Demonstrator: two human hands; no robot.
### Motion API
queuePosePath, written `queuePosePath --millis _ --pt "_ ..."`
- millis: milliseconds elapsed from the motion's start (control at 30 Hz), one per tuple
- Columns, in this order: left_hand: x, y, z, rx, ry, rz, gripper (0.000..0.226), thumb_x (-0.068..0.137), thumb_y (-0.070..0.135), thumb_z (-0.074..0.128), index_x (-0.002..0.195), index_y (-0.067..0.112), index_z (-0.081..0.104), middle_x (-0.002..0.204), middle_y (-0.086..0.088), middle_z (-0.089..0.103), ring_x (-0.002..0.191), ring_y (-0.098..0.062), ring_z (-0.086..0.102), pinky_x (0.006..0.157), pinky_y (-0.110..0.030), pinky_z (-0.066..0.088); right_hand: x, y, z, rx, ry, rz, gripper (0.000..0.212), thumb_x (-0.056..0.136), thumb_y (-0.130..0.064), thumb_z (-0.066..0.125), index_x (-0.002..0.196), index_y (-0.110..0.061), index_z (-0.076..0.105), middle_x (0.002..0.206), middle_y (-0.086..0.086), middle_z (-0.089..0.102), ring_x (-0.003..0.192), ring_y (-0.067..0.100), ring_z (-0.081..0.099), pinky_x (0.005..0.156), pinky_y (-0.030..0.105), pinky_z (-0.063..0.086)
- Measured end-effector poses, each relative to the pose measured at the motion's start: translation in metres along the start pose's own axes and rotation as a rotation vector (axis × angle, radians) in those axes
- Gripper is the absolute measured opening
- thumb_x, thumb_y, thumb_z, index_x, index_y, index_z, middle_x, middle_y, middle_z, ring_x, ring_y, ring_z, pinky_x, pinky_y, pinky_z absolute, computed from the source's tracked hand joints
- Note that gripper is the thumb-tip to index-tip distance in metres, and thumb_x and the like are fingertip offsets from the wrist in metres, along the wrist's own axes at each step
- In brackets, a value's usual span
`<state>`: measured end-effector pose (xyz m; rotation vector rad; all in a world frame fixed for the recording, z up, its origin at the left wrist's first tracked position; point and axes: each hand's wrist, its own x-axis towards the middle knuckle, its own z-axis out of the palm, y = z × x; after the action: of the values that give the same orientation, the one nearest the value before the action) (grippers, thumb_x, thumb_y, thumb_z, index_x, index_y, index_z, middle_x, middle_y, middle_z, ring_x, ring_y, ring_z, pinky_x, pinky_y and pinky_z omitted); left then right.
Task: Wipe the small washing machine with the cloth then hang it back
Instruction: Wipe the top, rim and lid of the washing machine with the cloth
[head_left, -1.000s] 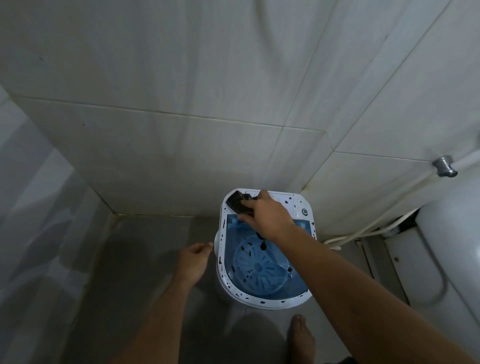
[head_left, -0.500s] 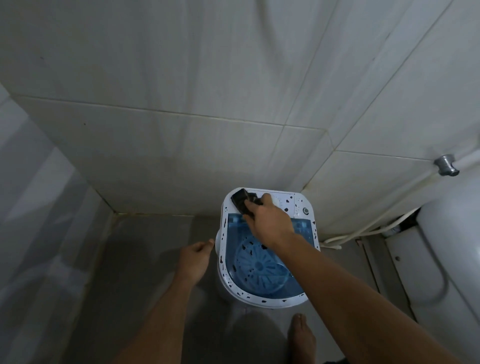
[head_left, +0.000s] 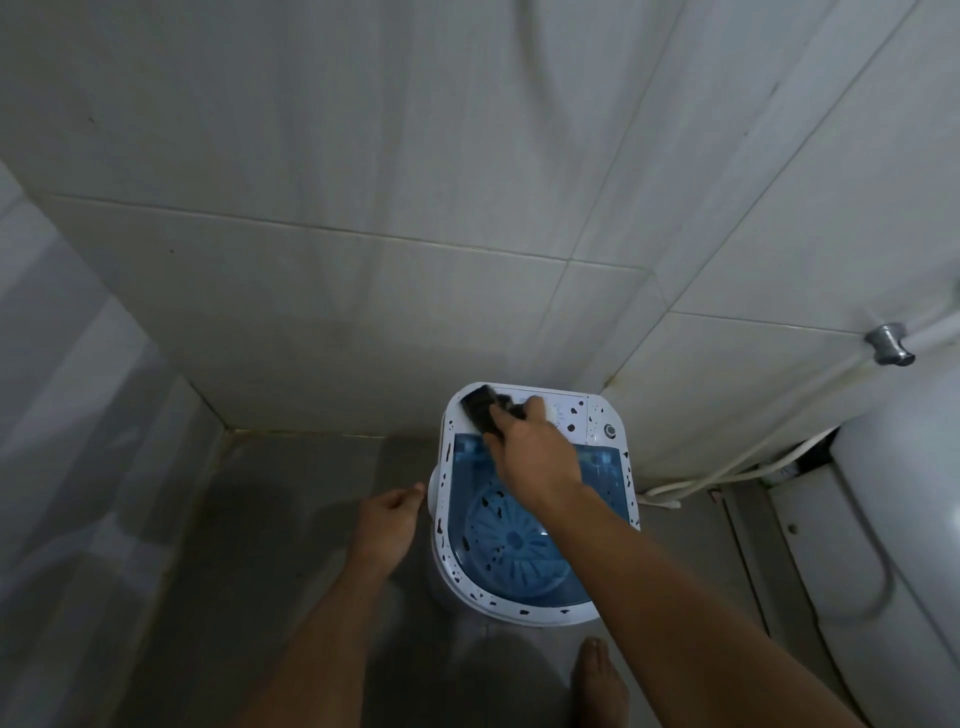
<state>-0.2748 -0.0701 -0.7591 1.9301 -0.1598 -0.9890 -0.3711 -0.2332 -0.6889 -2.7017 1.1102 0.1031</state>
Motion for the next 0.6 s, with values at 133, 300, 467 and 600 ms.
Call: queuePosePath --millis 133,300,467,600 --pt "0.004 -0.002 0.001 0.003 0.014 -0.003 0.025 0.096 0.034 0.060 0.078 0.022 0.072 0.083 -0.002 0.073 0.086 -0.021 0.067 0.078 -0.031 0.048 0.011 -0.001 -0.002 -0.039 0.018 0.031 0.041 0.104 -0.038 0.047 0.143 -0.022 0.048 0.123 0.014 0.043 0.095 0.034 0.062 0.077 0.046 0.057" --pt "0.007 -0.004 0.004 0.007 0.024 -0.017 0.017 0.093 0.023 0.065 0.077 0.019 0.071 0.080 -0.002 0.072 0.083 -0.022 0.067 0.076 -0.031 0.047 0.016 -0.009 -0.001 -0.072 -0.005 -0.109 0.040 0.103 -0.037 0.050 0.141 -0.023 0.048 0.125 0.014 0.043 0.098 0.034 0.060 0.079 0.048 0.058" --pt "0.009 -0.005 0.006 -0.010 0.032 -0.039 0.012 0.091 0.023 0.068 0.082 0.017 0.072 0.082 -0.004 0.073 0.084 -0.022 0.068 0.083 -0.036 0.053 0.024 -0.023 0.000 -0.158 -0.068 -0.240 0.038 0.102 -0.033 0.053 0.139 -0.024 0.052 0.124 0.014 0.043 0.096 0.034 0.060 0.077 0.047 0.057" --pt "0.011 -0.006 0.005 -0.016 0.025 -0.026 0.010 0.091 0.022 0.068 0.084 0.015 0.072 0.084 -0.004 0.073 0.085 -0.022 0.068 0.084 -0.036 0.054 0.033 -0.022 0.001 -0.169 -0.075 -0.182 0.036 0.101 -0.031 0.055 0.137 -0.024 0.054 0.128 0.014 0.041 0.100 0.033 0.059 0.076 0.045 0.055"
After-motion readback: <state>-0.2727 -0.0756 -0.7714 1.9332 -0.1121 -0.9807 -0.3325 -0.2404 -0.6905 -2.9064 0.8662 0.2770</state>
